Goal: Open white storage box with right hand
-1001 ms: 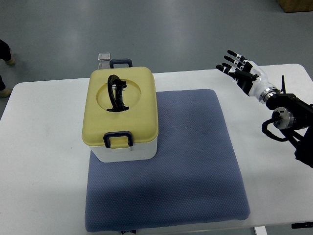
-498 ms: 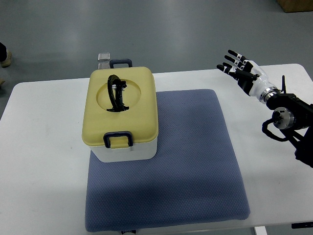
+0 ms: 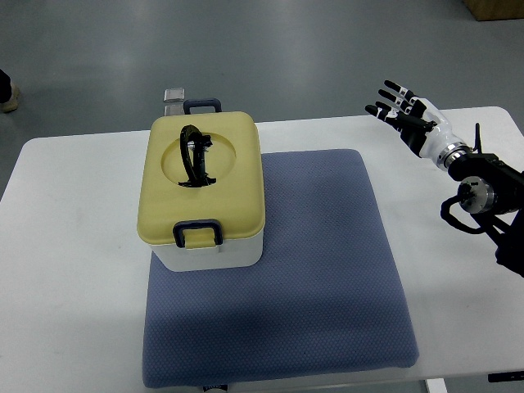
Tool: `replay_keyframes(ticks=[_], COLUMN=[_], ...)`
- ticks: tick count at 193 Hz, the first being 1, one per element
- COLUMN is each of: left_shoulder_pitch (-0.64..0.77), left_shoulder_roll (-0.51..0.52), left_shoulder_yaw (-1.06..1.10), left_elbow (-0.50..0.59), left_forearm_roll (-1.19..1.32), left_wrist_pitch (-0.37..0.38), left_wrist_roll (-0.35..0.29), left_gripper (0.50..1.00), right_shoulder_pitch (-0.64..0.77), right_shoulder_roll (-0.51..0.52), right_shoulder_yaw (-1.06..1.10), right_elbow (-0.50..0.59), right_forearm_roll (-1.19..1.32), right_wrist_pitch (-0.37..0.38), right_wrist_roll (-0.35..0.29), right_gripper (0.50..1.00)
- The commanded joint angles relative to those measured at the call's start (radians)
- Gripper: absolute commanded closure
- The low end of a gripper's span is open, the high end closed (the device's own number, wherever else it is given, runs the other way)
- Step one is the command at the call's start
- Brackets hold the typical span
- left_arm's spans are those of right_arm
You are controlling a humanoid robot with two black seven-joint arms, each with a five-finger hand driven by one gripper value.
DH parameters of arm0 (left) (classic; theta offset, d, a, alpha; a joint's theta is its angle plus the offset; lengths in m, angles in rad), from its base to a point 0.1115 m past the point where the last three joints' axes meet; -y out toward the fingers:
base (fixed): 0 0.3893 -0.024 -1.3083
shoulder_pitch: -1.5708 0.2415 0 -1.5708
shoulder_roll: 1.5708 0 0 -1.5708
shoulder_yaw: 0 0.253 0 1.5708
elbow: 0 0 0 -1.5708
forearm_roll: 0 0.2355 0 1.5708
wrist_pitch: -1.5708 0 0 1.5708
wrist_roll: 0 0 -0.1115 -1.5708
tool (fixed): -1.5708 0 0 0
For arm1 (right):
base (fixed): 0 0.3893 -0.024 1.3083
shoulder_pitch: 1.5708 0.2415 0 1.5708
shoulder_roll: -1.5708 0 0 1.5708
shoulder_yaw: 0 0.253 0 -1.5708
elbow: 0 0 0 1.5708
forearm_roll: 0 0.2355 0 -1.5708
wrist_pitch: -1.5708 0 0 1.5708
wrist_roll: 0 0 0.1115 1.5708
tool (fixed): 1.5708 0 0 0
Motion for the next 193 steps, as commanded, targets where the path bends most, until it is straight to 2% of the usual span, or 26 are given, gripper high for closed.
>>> replay_keyframes(ticks=[1, 66, 130, 174, 193], left_shoulder_pitch=[0.000, 0.000, 0.000, 0.000, 0.000], left_shoulder_roll=[0.000, 0.000, 0.000, 0.000, 0.000], left_shoulder_yaw=[0.000, 0.000, 0.000, 0.000, 0.000], left_elbow=[0.000, 0.000, 0.000, 0.000, 0.000], left_forearm_roll=[0.000, 0.000, 0.000, 0.000, 0.000], left_wrist_pitch=[0.000, 0.000, 0.000, 0.000, 0.000], left_wrist_roll=[0.000, 0.000, 0.000, 0.000, 0.000], left_gripper=[0.500, 0.500, 0.500, 0.500, 0.500], right_shoulder_pitch=[0.000, 0.002, 0.074, 0.200, 0.269], right_shoulder_roll=[-0.001, -0.004, -0.027, -0.094, -0.125], right_shoulder_yaw=[0.000, 0.011, 0.000, 0.000, 0.000], right_elbow=[-0.002, -0.004, 0.010, 0.039, 0.074], right_forearm_roll=[0.000, -0.002, -0.038, -0.324, -0.465], right_wrist_pitch=[0.000, -0.006, 0.003, 0.066, 0.126], right_wrist_roll=[0.000, 0.001, -0.003, -0.003, -0.003], right_gripper=[0.574, 0.576, 0.576, 0.576, 0.576])
